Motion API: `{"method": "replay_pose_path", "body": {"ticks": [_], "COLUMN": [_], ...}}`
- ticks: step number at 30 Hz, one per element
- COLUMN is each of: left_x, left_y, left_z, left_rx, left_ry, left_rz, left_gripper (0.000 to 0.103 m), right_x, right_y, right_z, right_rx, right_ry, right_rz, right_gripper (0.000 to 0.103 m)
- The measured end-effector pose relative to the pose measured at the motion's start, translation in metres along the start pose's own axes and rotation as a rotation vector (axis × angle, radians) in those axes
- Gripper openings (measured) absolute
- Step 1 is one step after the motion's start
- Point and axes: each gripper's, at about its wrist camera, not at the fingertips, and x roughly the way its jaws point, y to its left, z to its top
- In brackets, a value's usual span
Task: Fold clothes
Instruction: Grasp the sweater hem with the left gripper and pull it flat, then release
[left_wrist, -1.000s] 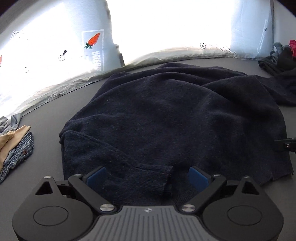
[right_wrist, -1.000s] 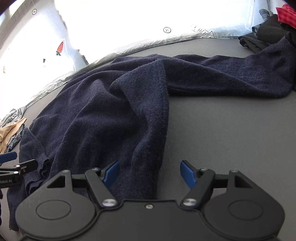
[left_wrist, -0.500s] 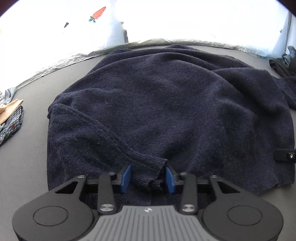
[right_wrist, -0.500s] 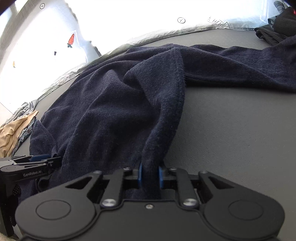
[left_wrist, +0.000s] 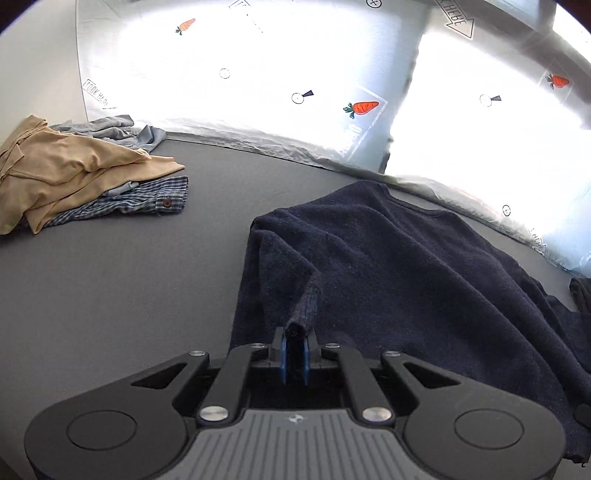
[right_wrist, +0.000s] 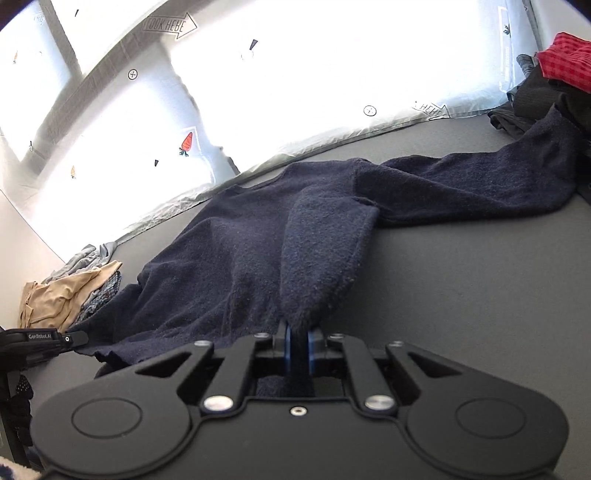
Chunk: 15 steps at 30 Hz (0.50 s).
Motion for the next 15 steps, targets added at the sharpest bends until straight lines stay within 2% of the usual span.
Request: {"method": "replay_pose_path", "body": {"ticks": [3, 6, 9, 11, 13, 14, 15], "left_x": [-0.024, -0.026, -0.015, -0.012, -0.012, -0.013, -0.014], "left_y": [0.014, 0.026, 0.039, 0.046, 0.049, 0.05, 0.051], "left_z": [-0.011, -0.031, -0.049, -0.052, -0.052, -0.052, -0.052], "left_rx": [-0.032, -0.063, -0.102, -0.113, -0.103, -0.098, -0.094], "left_ry": [0.044, 0.14, 0.244, 0.267, 0.26, 0.252, 0.245], "left_rz": [-0.016, -0.029, -0.032, -0.02, -0.025, -0.032, -0.036], "left_gripper": [0.009, 0.007, 0.007, 0.011, 0.012, 0.013, 0.017], "right_x": [-0.027, -0.044, -0.035, -0.023, -0.014, -0.012, -0.011], "right_y": [-0.002, -0.011, -0.018, -0.015, -0.003, 0.004, 0.011], "right_z": [-0.007, -0.021, -0.043, -0.058, -0.065, -0.067, -0.068], "right_rx": [0.012, 0.027, 0.002, -0.059, -0.15, -0.198, -0.247], "right_ry": [-0.012, 0.016, 0.124, 0.203, 0.239, 0.239, 0.236], "right_rz": [-0.01, -0.047, -0.126, -0.199, -0.251, -0.274, -0.297], "right_gripper": [0.009, 0.009, 0.01, 0.011, 0.014, 0.019, 0.034]}}
